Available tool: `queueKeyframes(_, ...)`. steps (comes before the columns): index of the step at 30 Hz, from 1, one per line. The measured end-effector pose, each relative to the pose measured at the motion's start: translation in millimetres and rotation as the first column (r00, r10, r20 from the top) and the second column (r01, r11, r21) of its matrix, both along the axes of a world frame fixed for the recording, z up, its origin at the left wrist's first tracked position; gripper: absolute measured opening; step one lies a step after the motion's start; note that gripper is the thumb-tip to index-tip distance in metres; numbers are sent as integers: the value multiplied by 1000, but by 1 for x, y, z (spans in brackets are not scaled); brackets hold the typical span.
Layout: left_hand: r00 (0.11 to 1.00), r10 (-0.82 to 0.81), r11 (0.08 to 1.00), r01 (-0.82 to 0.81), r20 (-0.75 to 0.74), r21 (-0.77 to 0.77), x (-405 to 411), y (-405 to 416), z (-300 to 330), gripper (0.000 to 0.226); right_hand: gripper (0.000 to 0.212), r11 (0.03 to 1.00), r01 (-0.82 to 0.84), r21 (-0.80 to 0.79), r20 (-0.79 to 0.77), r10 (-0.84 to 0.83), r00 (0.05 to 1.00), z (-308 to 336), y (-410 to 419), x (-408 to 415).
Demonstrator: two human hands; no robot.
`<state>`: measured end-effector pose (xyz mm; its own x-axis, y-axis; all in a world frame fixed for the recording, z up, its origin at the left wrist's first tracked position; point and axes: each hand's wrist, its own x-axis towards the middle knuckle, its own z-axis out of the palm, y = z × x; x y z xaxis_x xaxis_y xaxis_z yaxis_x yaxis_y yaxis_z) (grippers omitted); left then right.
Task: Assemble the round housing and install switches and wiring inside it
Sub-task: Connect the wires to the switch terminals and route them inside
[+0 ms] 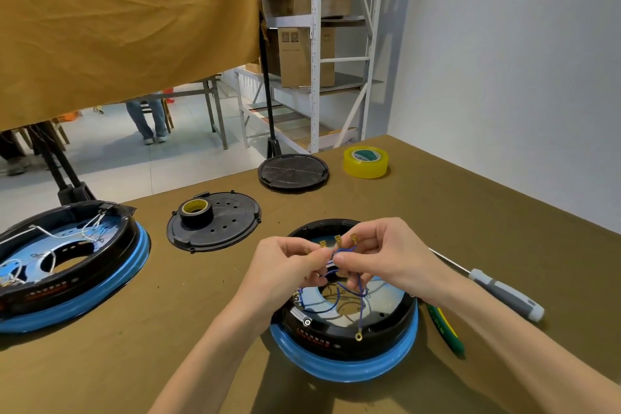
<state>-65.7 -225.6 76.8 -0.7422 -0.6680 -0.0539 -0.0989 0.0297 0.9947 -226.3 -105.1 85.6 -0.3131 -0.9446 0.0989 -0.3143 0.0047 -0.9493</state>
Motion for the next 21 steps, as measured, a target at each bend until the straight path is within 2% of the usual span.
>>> queueKeyframes(5,1000,-22,996,23,-14,91,-2,1,-1,20,11,998,34,-50,-120,-40,992,-4,2,-2)
queueKeyframes(11,996,-71,997,72,58,-7,1,0,-4,22,14,999,26,34,-55,-24,998,-5,4,-5)
queueKeyframes(16,995,-93,996,93,28,-11,-2,2,-6,19,12,990,-36,136,99,23,995,1,11,-9)
queueKeyframes(21,992,-104,994,106,-68,22,-8,7,-11,24,21,982,-2,189,274,-50,960,8,19,-16)
